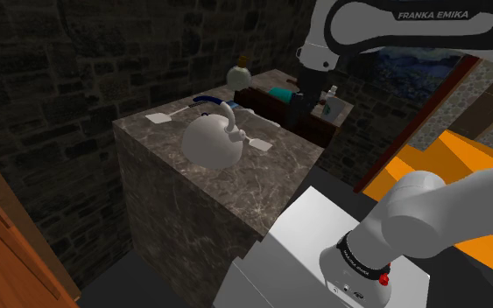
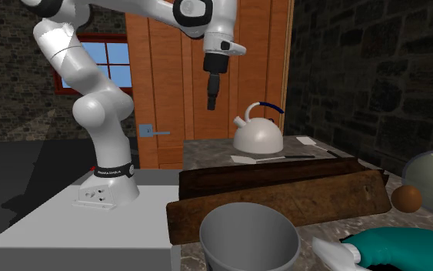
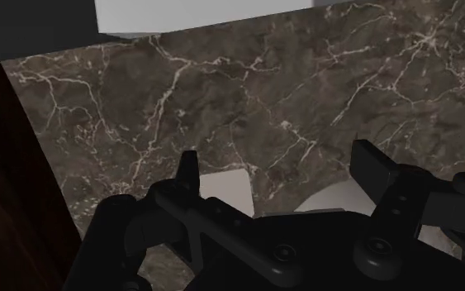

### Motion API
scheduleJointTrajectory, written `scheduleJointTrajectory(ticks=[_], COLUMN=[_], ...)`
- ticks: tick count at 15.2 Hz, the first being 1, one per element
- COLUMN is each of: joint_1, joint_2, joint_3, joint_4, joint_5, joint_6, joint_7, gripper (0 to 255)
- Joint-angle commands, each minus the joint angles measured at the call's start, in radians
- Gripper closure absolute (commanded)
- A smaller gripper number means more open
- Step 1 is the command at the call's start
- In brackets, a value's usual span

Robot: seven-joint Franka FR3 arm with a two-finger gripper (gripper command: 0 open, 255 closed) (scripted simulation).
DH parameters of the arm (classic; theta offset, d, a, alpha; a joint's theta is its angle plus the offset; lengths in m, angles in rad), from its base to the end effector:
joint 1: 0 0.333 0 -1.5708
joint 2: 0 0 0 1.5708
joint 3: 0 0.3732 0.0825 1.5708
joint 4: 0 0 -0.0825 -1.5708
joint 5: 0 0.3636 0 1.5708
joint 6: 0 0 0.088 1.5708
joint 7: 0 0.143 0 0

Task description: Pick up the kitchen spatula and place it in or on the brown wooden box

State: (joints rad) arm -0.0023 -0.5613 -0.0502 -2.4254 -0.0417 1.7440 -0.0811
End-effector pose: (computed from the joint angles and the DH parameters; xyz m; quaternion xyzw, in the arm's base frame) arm 0.3127 -0.0241 0.5139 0.9979 0.0237 -0.0605 0.0031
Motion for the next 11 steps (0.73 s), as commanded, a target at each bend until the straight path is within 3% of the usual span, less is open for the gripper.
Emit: scheduleJointTrajectory(ticks=[1,11], joint_1=[0.003,0.017], joint_2=[0.058,0.394], joint_3=[-0.006,-0.035], joint_4=[0.002,0.123], joint_5=[0.000,0.026], joint_6=[0.079,0.393], joint_7=[-0.012,-0.088], gripper=[0,0])
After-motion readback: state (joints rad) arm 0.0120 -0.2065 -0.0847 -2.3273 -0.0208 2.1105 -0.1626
